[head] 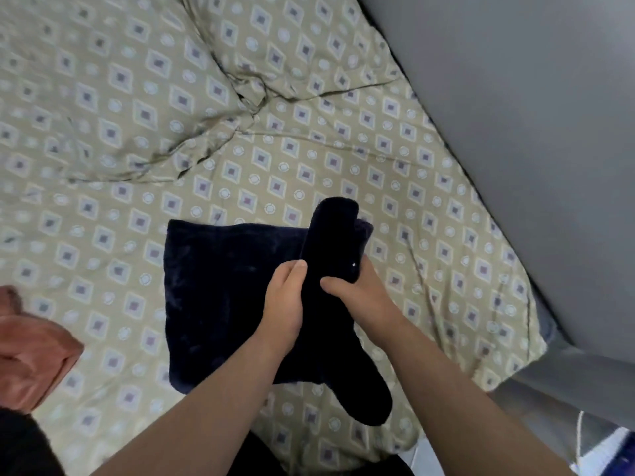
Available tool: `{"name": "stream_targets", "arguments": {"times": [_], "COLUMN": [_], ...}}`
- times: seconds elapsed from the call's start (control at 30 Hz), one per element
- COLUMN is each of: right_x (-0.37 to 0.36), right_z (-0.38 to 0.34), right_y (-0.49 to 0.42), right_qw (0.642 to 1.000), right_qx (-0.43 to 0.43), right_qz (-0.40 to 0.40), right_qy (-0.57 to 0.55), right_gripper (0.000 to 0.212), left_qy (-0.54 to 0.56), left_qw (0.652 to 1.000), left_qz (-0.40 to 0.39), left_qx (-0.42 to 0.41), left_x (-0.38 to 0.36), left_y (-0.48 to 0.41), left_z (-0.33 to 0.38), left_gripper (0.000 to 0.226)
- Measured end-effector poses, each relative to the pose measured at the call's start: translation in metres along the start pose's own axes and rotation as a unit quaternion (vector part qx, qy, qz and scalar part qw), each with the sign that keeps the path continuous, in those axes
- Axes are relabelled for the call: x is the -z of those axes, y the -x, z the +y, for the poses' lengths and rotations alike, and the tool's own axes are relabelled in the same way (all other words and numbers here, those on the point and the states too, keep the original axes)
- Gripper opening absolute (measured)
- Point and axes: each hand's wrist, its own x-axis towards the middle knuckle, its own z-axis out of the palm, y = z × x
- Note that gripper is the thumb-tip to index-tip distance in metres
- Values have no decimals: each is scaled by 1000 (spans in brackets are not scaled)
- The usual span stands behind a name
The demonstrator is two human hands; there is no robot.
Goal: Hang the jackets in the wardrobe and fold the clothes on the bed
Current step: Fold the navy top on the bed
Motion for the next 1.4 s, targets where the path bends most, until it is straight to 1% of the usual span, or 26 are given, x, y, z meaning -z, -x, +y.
{"name": "stream_targets", "arguments": {"times": [0.07, 0.1, 0.13, 0.2, 0.27, 0.3, 0.33, 0.4, 0.43, 0.5, 0.57, 0.67, 0.73, 0.8, 0.87, 0.9, 0.97, 1.0, 1.07, 1.1, 1.17, 1.23, 1.27, 1.3, 1.33, 1.4], "right_x": [-38, -56, -74, -103, -126, -135, -142, -154, -162, -174, -179, -174, -179, -195, -211, -214, -205, -196, -176, -167, -151, -131, -121, -113, -106, -103], "right_z": [0, 1, 3, 9, 19, 24, 29, 41, 45, 46, 41, 27, 17, 14, 20, 23, 27, 28, 29, 28, 30, 36, 40, 45, 51, 62], "right_y": [0, -1, -1, -4, -11, -15, -20, -31, -35, -37, -41, -47, -48, -51, -55, -58, -62, -62, -60, -57, -51, -44, -41, -37, -34, -34], "right_qw": [999, 998, 997, 996, 996, 993, 986, 957, 940, 910, 903, 932, 955, 972, 983, 985, 977, 972, 971, 974, 986, 992, 981, 956, 922, 854], "right_qx": [-3, -7, -4, 9, 0, -14, -28, -51, -52, -45, -45, -51, -31, -33, -84, -125, -196, -208, -203, -193, -153, -58, 10, 85, 159, 255], "right_qz": [35, 52, 59, 41, 11, 2, 2, 25, 38, 63, 78, 84, 81, 36, -40, -65, -70, -64, -38, -17, 32, 93, 125, 150, 162, 143], "right_qy": [29, 42, 57, 76, 93, 120, 165, 284, 336, 406, 420, 348, 284, 231, 157, 97, -43, -91, -123, -117, -66, 62, 149, 236, 314, 429], "right_gripper": [57, 61, 63, 58, 48, 48, 56, 74, 76, 69, 50, 28, 24, 24, 35, 42, 47, 46, 42, 40, 36, 30, 28, 28, 31, 46], "left_qy": [-17, -8, 22, 97, 122, 124, 128, 118, 101, 53, 1, -23, -1, 63, 130, 138, 93, 42, -61, -95, -96, -87, -85, -77, -62, -38], "left_qw": [999, 999, 999, 984, 972, 972, 974, 982, 984, 989, 993, 995, 997, 993, 984, 983, 989, 994, 995, 992, 990, 991, 993, 995, 997, 999], "left_qz": [45, 37, 1, -92, -125, -121, -110, -59, -27, 11, 19, 30, -2, -30, -46, -42, -18, 1, 41, 63, 91, 87, 70, 49, 30, 21], "left_qx": [-10, 8, 38, 119, 158, 157, 149, 138, 142, 140, 119, 92, 75, 92, 114, 113, 110, 103, 72, 57, 42, 43, 43, 40, 34, 16], "left_x": [26, 42, 58, 94, 130, 146, 159, 178, 185, 194, 196, 192, 191, 193, 200, 203, 203, 201, 196, 195, 192, 191, 191, 195, 201, 219], "left_y": [3, 2, 0, -5, -18, -25, -31, -42, -46, -55, -59, -62, -65, -67, -70, -70, -69, -68, -66, -66, -65, -65, -66, -65, -64, -65], "left_z": [7, 9, 12, 21, 25, 24, 22, 15, 9, -6, -16, -19, -13, -1, 5, 5, 1, -3, -13, -18, -23, -18, -12, -5, 2, 15], "left_gripper": [18, 16, 22, 47, 64, 66, 64, 51, 43, 31, 22, 17, 22, 41, 68, 70, 57, 52, 45, 39, 30, 26, 24, 22, 21, 21]}}
